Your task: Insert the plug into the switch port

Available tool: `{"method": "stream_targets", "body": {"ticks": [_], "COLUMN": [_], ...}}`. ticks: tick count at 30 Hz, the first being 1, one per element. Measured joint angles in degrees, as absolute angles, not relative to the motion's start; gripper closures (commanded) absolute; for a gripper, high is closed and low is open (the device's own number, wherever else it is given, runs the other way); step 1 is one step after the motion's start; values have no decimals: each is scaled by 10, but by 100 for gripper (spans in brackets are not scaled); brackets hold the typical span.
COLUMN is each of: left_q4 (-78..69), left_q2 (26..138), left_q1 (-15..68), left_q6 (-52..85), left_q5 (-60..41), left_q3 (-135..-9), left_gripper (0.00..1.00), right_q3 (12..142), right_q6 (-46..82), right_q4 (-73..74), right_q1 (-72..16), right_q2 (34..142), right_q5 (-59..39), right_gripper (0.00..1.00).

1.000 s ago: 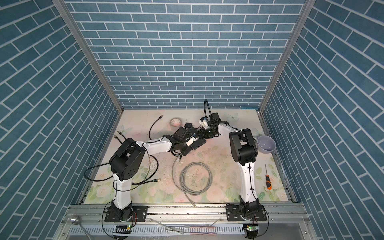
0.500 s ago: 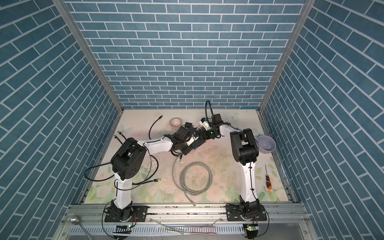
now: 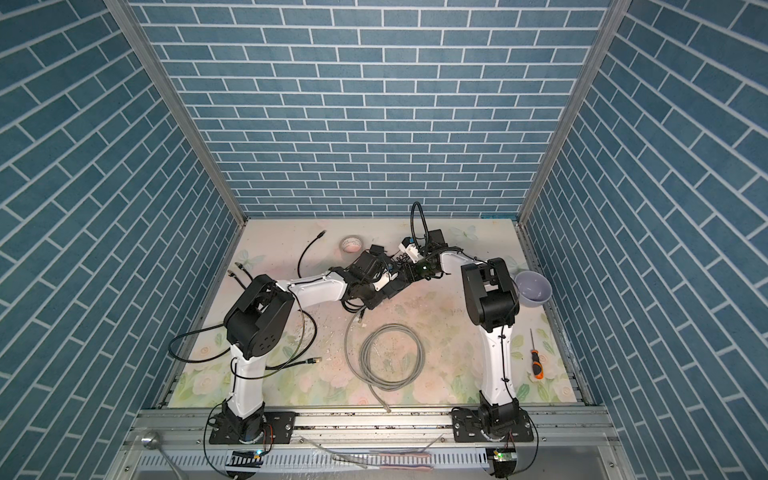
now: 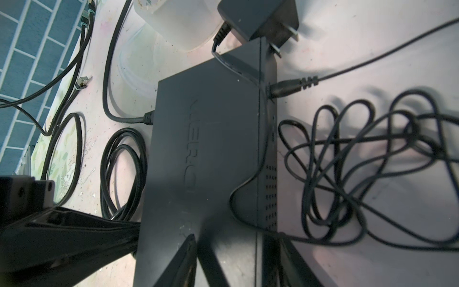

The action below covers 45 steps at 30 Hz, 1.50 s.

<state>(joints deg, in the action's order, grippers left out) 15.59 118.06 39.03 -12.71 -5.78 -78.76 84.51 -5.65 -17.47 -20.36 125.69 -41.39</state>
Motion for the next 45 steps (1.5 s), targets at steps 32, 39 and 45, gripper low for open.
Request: {"method": "stream_targets", "body": {"ticks": [32,39,45], "left_q4": [207,207,207], "left_q2": [1204,1204,1204], "left_q1": [378,378,378], "left_q6": [-136,-126,-111], "left_q5": [-102,-102,-102], "left_q3": [-832,-832,-832], "left_gripper": [100,100,100], "right_q3": [872,870,867], "right_q6": [-140,-143,-145], "right_q4": [-236,-235,-232], "right_q1": [-211,-211,-211], "right_q2": [1254,1252,1249], "right_q5": [-389,-388,-387], "right_gripper": [55,56,56]}}
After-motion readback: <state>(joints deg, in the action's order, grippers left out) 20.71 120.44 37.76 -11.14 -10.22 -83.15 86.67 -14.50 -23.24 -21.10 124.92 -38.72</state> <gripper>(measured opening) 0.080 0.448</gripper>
